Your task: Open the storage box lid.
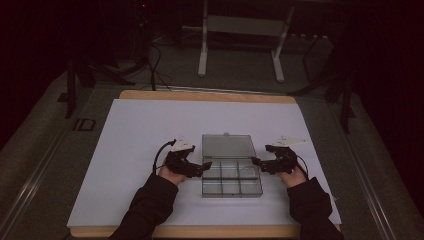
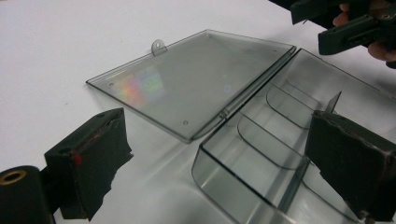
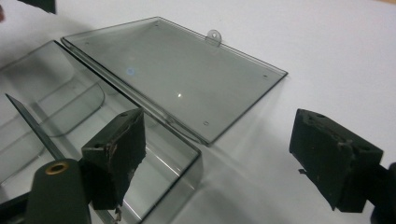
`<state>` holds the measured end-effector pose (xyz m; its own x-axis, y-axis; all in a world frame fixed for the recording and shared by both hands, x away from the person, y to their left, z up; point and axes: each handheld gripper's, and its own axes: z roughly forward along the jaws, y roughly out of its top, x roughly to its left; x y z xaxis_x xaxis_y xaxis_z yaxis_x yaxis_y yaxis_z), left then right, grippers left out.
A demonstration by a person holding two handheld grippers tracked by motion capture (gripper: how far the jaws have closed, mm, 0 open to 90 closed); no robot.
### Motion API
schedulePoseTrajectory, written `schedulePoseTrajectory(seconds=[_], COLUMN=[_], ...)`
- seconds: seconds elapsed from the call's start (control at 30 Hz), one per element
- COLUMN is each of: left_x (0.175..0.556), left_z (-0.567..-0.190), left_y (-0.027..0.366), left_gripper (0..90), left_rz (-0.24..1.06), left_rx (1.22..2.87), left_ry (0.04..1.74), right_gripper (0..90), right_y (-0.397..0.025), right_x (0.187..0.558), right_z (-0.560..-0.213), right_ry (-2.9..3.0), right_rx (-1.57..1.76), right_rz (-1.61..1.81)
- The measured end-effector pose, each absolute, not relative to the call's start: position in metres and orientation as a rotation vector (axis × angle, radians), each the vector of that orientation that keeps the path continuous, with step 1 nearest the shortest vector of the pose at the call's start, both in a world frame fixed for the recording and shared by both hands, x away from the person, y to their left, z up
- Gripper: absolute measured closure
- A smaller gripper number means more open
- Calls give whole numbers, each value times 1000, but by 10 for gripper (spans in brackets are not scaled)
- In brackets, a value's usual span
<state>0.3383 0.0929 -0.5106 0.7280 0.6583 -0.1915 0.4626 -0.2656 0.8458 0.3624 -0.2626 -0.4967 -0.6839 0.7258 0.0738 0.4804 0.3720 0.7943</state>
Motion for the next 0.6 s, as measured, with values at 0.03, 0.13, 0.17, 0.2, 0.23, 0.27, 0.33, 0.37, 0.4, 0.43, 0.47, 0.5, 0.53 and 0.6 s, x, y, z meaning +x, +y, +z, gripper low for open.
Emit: schedulePoseTrajectory(seconds=[0.03,0.13,0.17,0.2,0.23,0.27,0.33,0.37,0.4,0.43,0.47,0.5,0.53,0.6], left_x=[337,332,331,329,328,327,324,323,322,321,320,319,319,317], left_z=[-511,-511,-511,-512,-512,-512,-512,-512,-513,-513,-514,-515,-515,-516], left_y=[94,98,98,99,100,101,104,105,107,108,109,110,112,114], left_gripper=[75,74,75,75,75,75,75,74,75,74,75,75,75,75], left_rz=[242,245,246,251,252,259,257,259,263,263,264,263,263,266], left_rx=[1911,1915,1919,1922,1929,1932,1925,1919,1916,1915,1916,1917,1919,1917], left_ry=[863,858,858,855,852,853,856,859,863,867,869,870,871,874], right_gripper=[183,182,182,182,183,182,182,183,182,183,183,183,182,183], right_y=[-264,-269,-271,-273,-274,-276,-279,-280,-282,-284,-285,-287,-289,-292], right_x=[361,359,358,357,355,354,352,350,349,347,346,345,344,341], right_z=[-497,-495,-495,-494,-494,-493,-493,-493,-493,-493,-494,-494,-495,-496], right_ry=[2345,2338,2334,2330,2328,2323,2316,2313,2310,2307,2302,2302,2301,2295], right_rx=[1065,1066,1064,1064,1064,1062,1052,1052,1052,1056,1059,1061,1065,1064], right_rz=[1214,1221,1224,1229,1228,1225,1215,1211,1209,1207,1208,1206,1203,1198])
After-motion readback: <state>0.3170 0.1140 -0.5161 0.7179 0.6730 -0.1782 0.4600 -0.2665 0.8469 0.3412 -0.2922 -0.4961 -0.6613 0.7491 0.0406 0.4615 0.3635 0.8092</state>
